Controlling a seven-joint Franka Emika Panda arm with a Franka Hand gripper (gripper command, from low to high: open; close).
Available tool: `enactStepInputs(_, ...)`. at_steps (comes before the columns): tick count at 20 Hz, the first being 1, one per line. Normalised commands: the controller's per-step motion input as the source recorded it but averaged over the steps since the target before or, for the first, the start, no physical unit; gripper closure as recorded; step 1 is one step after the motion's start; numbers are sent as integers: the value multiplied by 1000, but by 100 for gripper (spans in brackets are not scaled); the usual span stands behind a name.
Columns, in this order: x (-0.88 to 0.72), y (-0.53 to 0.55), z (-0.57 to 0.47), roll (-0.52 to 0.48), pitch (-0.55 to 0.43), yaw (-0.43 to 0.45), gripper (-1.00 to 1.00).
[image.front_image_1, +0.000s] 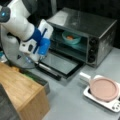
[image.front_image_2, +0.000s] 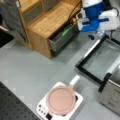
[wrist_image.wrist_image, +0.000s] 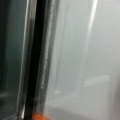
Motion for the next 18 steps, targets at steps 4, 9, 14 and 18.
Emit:
enactStepInputs(4, 30, 124, -11, -7, -14, 154, -100)
enactStepInputs(9, 65, 164, -20, -13, -10, 116, -100)
enactStepInputs(14, 162, 157, 26, 6, 33, 93, -100)
enactStepInputs(18, 284, 227, 2, -23, 54, 53, -100)
